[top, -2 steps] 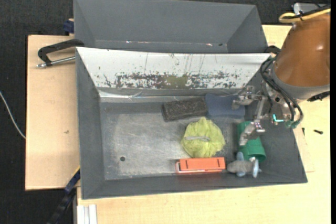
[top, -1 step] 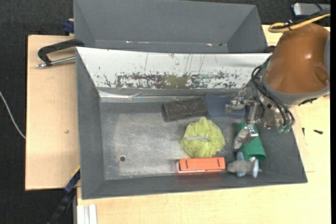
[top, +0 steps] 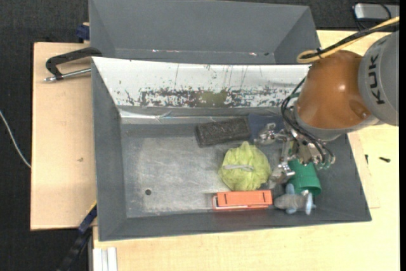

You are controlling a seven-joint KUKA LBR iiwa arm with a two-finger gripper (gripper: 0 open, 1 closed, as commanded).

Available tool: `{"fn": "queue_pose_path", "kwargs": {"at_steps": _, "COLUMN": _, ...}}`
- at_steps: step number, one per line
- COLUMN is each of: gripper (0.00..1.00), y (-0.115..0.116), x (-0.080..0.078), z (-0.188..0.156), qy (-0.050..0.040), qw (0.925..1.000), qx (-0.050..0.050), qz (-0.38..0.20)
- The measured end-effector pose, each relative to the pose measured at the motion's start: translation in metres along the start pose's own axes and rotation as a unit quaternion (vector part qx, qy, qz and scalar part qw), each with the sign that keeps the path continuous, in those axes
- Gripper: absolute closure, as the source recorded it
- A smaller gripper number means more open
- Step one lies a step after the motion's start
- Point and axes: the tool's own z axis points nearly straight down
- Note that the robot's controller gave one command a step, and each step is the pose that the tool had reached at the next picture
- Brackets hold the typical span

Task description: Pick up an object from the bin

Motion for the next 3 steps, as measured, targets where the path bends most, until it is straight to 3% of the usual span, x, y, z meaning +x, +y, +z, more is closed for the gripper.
{"fn": "queue_pose_path", "kwargs": {"at_steps": 1, "gripper": 1.00, "y": 0.035, "x": 0.002, "z": 0.029, "qy": 0.0007, "qw": 0.9996, "qx": 0.000, "qz": -0.027}}
{"fn": "queue_pose_path", "kwargs": {"at_steps": 2, "gripper": 1.00, "y": 0.035, "x": 0.002, "z": 0.029, "qy": 0.0007, "qw": 0.9996, "qx": 0.000, "qz": -0.027}}
{"fn": "queue_pose_path", "kwargs": {"at_steps": 3, "gripper": 1.00, "y": 0.028, "x": 0.004, "z": -0.144, "qy": -0.0045, "qw": 0.9991, "qx": 0.001, "qz": -0.043}}
